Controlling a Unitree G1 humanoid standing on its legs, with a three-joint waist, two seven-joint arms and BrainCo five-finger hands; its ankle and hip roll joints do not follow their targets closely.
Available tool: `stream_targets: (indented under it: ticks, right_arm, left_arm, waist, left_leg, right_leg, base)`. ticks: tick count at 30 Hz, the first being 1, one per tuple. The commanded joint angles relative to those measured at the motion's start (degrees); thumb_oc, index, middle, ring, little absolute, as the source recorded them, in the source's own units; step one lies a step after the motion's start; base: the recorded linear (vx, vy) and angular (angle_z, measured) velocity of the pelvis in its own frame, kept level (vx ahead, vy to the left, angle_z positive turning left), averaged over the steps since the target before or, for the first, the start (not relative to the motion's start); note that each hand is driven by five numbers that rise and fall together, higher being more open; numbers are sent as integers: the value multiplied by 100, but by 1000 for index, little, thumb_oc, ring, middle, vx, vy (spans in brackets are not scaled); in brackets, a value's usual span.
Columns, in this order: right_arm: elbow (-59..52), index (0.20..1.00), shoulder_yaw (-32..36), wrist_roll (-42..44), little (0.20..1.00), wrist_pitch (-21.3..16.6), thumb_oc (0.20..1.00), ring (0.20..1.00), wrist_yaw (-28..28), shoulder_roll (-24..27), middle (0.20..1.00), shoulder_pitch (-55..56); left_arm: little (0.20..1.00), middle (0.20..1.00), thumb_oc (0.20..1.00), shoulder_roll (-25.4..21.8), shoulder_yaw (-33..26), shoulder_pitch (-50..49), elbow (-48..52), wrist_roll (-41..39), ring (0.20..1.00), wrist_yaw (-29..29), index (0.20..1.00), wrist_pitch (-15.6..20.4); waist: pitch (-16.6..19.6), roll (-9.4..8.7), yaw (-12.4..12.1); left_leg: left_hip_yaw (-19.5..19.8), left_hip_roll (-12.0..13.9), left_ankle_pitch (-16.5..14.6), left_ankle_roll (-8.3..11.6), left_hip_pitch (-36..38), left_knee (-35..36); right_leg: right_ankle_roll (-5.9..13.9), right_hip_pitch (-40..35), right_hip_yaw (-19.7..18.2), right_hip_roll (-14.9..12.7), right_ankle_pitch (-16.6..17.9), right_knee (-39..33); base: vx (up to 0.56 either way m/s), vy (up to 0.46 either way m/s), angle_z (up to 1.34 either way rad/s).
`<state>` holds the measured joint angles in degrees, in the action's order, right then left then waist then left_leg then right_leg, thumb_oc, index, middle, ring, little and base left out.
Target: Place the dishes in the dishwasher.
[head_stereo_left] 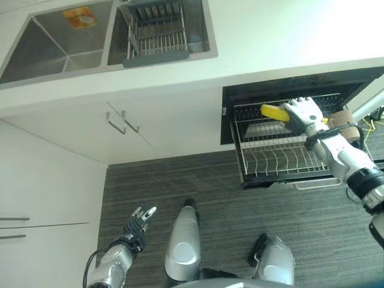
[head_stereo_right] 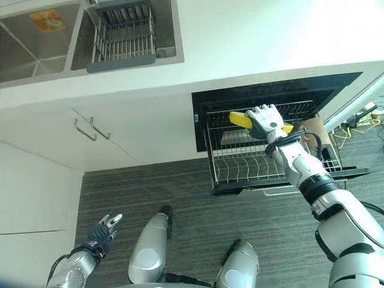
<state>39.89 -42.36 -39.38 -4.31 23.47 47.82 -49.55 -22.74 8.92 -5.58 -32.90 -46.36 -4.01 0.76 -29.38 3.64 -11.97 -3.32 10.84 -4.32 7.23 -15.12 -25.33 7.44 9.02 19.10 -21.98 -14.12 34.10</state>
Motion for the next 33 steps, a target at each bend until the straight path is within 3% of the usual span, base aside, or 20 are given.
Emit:
stream_targets:
  ticks: [1, 15, 21, 28, 33]
  right_arm:
    - [15, 200, 71, 16, 200, 57, 200, 200, 334, 183, 200, -589]
    - [426, 200, -401, 101, 200, 238, 200, 200, 437, 260, 200, -1350]
    - [865, 200, -528, -360, 200, 122, 200, 200, 541, 218, 200, -1408]
    - [1413, 200, -653, -648, 200, 372, 200, 200, 804, 162, 200, -1635]
    - [1639, 200, -760, -936, 200, 254, 200, 200, 884, 139, 200, -1786]
  left_arm:
    - [1000, 1000, 1000, -280, 114, -158, 336, -247, 1000, 37, 1000, 296]
    - [1000, 1000, 1000, -496, 312, 84, 628, -578, 1000, 4, 1000, 514]
    - [1000, 1000, 1000, -543, 337, 255, 743, -711, 1000, 153, 1000, 496]
    - [1000, 1000, 1000, -565, 362, 309, 809, -804, 1000, 128, 1000, 588]
    - [1000, 1000, 1000, -603, 363, 286, 949, -907, 1000, 148, 1000, 619]
  waist:
    - [344, -98, -222]
    - [-18, 83, -244]
    - [-32, 90, -238]
    - [-41, 117, -309]
    - [-41, 141, -364]
  left_leg:
    - [611, 458, 69, 125, 127, -177]
    - [665, 252, 92, 24, -463, -211]
    - [629, 258, 32, -14, -563, -276]
    - [647, 207, 33, -53, -719, -265]
    - [671, 159, 41, -79, -851, -273]
  right_leg:
    - [130, 6, -221, -194, 776, -306]
    - [139, 798, -429, -231, 793, -82]
    - [129, 908, -435, -254, 752, -23]
    - [148, 1073, -448, -265, 768, -31]
    - [155, 1193, -443, -276, 785, -25]
  base:
    - [0, 0, 0]
    - [-50, 7, -1]
    - [-39, 2, -2]
    - [-35, -1, -2]
    - [-13, 1, 0]
